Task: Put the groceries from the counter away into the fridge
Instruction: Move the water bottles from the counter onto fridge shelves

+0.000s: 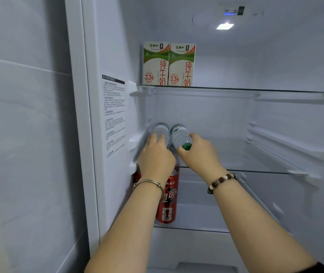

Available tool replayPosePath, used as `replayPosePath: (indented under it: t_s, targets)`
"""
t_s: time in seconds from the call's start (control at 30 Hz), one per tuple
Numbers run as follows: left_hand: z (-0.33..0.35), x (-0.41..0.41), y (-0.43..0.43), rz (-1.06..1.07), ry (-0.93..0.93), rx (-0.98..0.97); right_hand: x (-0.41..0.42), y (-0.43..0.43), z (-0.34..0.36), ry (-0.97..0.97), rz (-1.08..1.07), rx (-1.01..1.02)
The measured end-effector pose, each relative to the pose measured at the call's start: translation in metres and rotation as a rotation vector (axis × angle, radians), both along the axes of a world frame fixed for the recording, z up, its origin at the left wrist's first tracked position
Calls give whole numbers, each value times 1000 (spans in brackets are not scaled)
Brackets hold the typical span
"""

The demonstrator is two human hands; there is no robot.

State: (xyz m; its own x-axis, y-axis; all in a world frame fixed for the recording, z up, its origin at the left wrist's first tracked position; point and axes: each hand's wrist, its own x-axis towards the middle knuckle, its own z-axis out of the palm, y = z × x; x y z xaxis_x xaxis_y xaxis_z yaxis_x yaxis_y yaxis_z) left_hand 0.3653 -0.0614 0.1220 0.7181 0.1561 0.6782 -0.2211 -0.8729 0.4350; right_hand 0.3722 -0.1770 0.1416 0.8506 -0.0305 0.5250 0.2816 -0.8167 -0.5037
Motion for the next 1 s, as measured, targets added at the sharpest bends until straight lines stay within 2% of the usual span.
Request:
replayPosePath:
  t_s: [0.13,0.37,0.5,0.77,1.0]
  targets:
    - [-2,7,5,-16,29,-4,11,6,4,61,66,18]
    - [4,7,9,17,-112,-232,20,9,9,156,200,75]
    - [6,13,11,30,-76,-218,29,4,11,204,267,145]
    - [13,27,11,60,15,-90,41,-3,12,255,282,115]
    - [7,30,11,93,-49,-63,40,-2,8,260,298,141]
